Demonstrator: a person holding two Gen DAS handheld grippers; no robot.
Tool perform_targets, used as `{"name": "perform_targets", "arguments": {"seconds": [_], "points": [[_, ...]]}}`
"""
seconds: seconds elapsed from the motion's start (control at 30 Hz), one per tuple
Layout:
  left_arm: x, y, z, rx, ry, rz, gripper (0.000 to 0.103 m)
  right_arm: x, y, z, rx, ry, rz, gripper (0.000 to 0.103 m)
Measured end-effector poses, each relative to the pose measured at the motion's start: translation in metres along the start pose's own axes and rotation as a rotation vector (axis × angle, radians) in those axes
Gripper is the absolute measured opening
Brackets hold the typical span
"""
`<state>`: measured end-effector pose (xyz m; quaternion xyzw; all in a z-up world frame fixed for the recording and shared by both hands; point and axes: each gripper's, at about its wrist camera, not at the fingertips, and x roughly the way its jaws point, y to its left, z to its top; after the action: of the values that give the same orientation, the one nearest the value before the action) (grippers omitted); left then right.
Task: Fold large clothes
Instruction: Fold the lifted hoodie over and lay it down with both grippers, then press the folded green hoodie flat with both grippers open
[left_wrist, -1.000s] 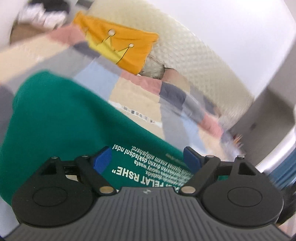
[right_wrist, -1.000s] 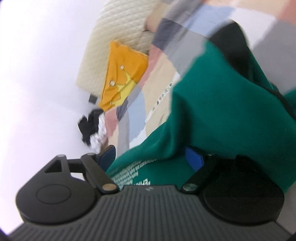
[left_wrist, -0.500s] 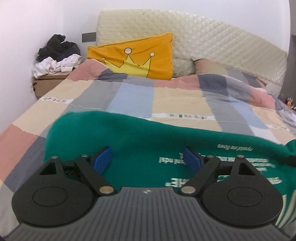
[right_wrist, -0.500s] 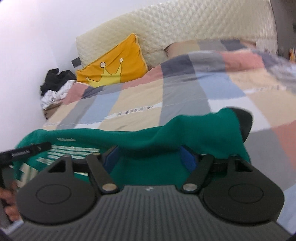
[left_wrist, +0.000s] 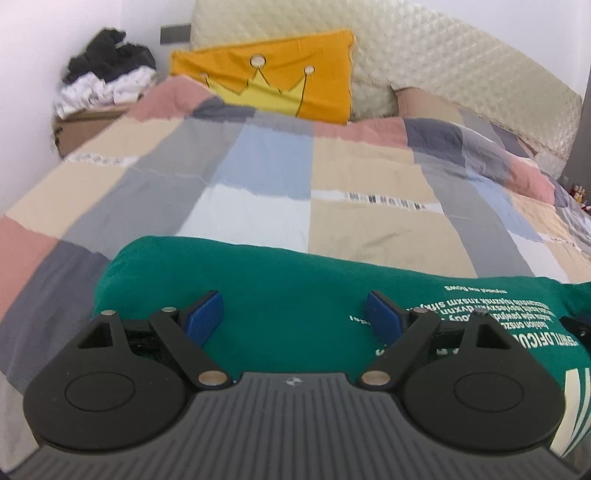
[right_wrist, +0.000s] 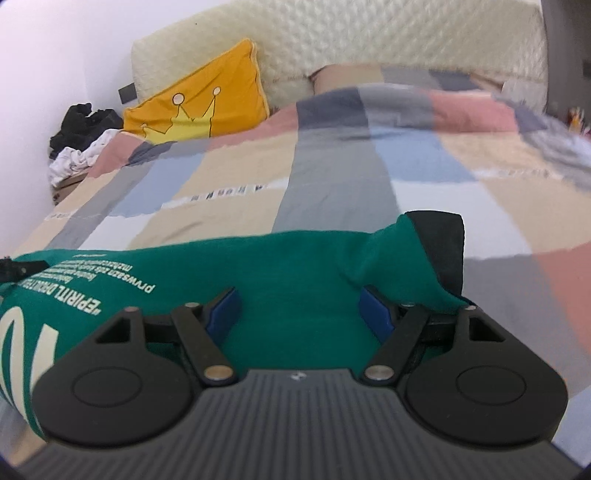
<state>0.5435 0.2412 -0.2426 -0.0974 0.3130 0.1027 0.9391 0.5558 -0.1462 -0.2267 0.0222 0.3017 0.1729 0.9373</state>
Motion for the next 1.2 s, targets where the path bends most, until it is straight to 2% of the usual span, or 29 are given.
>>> {"name": "perform_targets", "arguments": {"seconds": [0.17,0.37,0.53,0.67,0.77,0.9,1.1,1.2], "points": [[0.014,-0.002,-0.004,0.025,0.037,0.003,0.088,0.006,0.0,-0.006,-0.003,0.012,0.002,0.074],[0.006,-0.005,-0.004,0.033,0.023,0.024,0.088,-0.004,0.002,-0.006,0.013,0.001,0.006,0.075],[-0.023,-0.012,-0.004,0.055,-0.006,0.056,0.088,-0.034,0.021,-0.002,-0.051,-0.056,0.005,0.076],[-0.056,-0.02,-0.013,0.102,-0.036,0.066,0.088,-0.059,0.027,-0.001,-0.028,-0.071,0.063,0.076],[-0.079,-0.024,-0.024,0.121,-0.045,0.065,0.088,-0.07,0.032,-0.005,-0.042,-0.053,0.066,0.076],[-0.095,-0.024,-0.041,0.096,-0.024,0.038,0.088,-0.075,0.042,-0.018,-0.091,-0.02,0.057,0.076],[-0.079,-0.019,-0.056,0.08,0.036,0.047,0.093,-0.06,0.039,-0.031,-0.068,0.019,0.069,0.078],[-0.074,-0.02,-0.06,0.081,0.039,0.052,0.094,-0.054,0.036,-0.035,-0.061,0.029,0.081,0.078]]}}
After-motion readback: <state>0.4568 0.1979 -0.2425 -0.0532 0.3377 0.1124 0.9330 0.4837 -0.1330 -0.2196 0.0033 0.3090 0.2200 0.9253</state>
